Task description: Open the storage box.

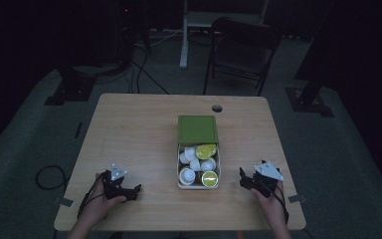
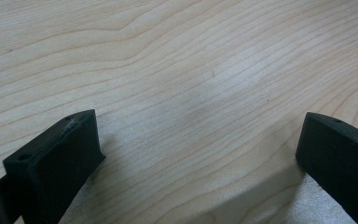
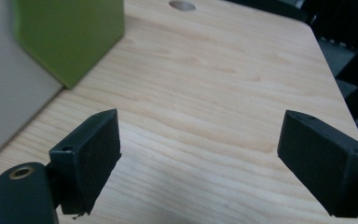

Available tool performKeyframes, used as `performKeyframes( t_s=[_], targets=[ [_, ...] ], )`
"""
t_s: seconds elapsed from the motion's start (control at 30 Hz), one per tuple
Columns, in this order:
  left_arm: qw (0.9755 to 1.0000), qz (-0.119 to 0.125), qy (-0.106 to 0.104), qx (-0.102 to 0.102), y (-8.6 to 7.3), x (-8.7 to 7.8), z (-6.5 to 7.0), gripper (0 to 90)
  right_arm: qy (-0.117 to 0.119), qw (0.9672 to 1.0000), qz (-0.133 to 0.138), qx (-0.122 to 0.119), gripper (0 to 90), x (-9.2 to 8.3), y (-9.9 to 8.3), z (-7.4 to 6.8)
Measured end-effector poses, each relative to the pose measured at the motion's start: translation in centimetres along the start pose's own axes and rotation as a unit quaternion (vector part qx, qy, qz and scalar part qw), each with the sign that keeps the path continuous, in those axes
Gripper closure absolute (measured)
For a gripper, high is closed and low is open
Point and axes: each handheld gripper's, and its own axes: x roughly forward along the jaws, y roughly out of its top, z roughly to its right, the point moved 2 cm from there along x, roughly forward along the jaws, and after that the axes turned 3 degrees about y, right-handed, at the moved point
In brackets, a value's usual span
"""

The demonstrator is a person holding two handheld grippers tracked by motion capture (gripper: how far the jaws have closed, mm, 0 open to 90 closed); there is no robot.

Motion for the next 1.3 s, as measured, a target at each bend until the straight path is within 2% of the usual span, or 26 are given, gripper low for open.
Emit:
performKeyframes(
  t_s=[0.33, 0.6, 0.8, 0.9, 1.07, 1.3],
  targets=[
    [1.0000, 0.000, 0.000, 0.000, 0.0, 0.0, 0.0, 0.1, -0.001, 0.9986, -0.051, 0.015, 12.5, 0.9, -1.0, 0.7],
    [1.0000, 0.000, 0.000, 0.000, 0.0, 0.0, 0.0, 0.1, -0.004, 0.9963, -0.077, 0.037, 12.3, 1.3, -1.6, 1.3],
    [1.0000, 0.000, 0.000, 0.000, 0.0, 0.0, 0.0, 0.1, -0.009, 0.9949, -0.089, 0.046, 12.3, 1.5, -1.9, 1.9],
    [1.0000, 0.000, 0.000, 0.000, 0.0, 0.0, 0.0, 0.1, -0.011, 0.9938, -0.102, 0.042, 12.3, 1.7, -2.2, 2.2],
    [1.0000, 0.000, 0.000, 0.000, 0.0, 0.0, 0.0, 0.1, -0.004, 0.9921, -0.113, 0.053, 12.3, 1.9, -2.6, 2.4],
    [1.0000, 0.000, 0.000, -0.001, 0.0, 0.0, 0.0, 0.2, 0.011, 0.9912, -0.114, 0.066, 13.3, 2.1, -2.6, 2.7]
  ],
)
